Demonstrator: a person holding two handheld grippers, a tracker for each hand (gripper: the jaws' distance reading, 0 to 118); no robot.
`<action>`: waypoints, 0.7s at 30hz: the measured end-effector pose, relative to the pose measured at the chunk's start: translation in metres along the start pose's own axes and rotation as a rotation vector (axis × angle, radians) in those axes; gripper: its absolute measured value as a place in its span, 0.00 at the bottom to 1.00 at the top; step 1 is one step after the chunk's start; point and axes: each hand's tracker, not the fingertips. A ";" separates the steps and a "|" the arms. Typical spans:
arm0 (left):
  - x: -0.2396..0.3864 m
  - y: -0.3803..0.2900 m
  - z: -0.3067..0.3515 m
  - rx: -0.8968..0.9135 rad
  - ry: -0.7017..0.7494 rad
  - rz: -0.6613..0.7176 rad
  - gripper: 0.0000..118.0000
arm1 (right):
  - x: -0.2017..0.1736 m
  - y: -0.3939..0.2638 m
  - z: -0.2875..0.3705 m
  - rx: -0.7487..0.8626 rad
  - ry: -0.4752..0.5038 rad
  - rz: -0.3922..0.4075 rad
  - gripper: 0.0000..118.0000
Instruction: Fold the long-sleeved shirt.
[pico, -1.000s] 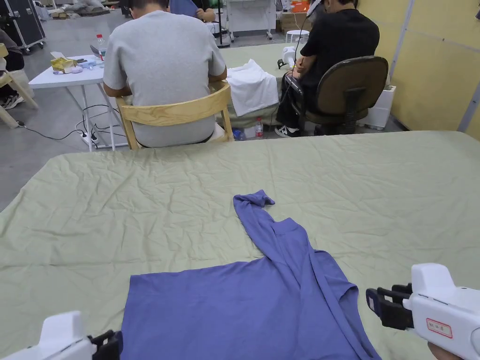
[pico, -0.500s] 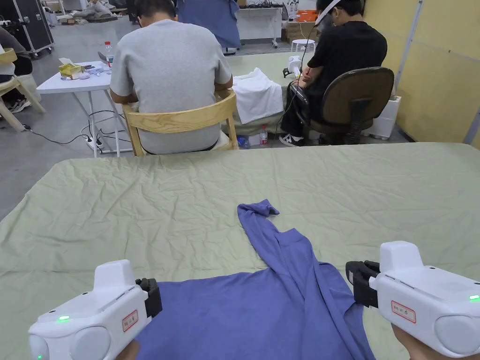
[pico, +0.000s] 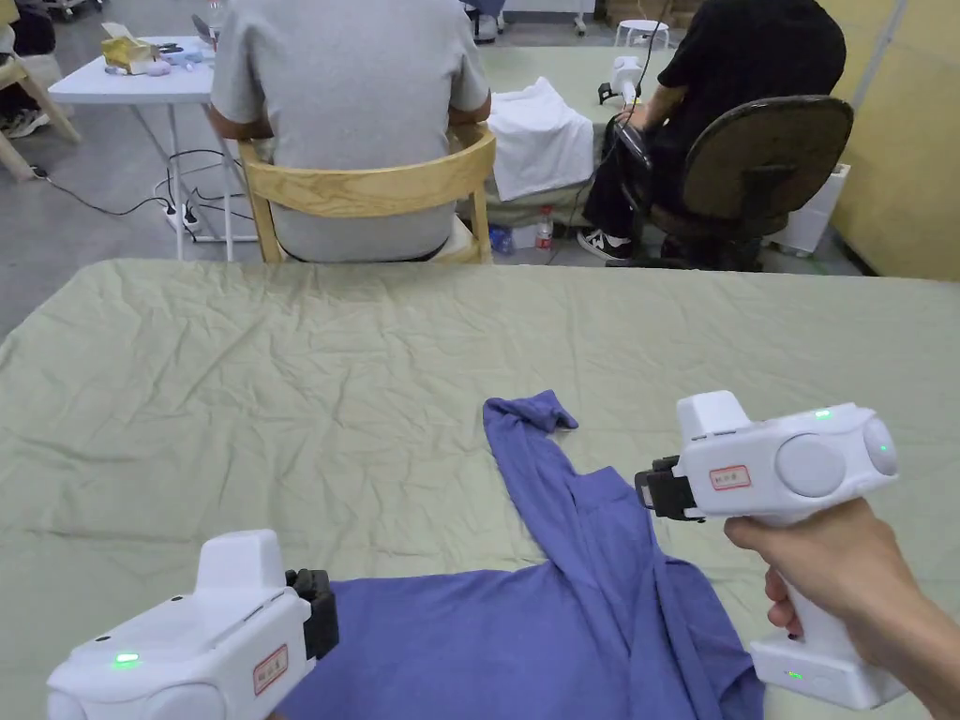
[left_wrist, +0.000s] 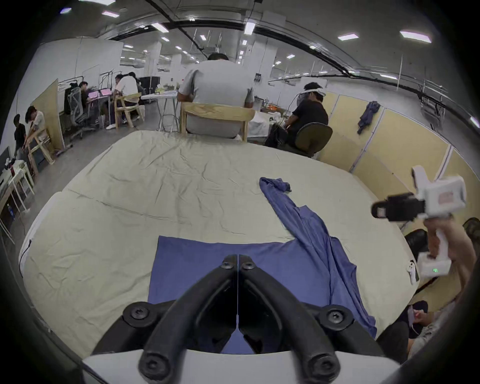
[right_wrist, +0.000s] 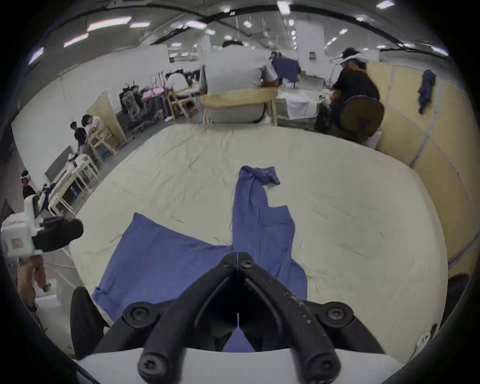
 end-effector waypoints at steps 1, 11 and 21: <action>-0.001 0.001 -0.010 -0.014 -0.007 0.005 0.00 | 0.007 0.015 -0.019 -0.018 0.002 -0.009 0.01; -0.014 -0.005 -0.075 -0.091 -0.003 0.036 0.00 | 0.061 0.080 -0.177 -0.241 0.008 -0.141 0.58; -0.017 -0.032 -0.105 -0.171 -0.007 0.046 0.00 | 0.068 0.091 -0.271 -0.324 -0.036 -0.156 0.50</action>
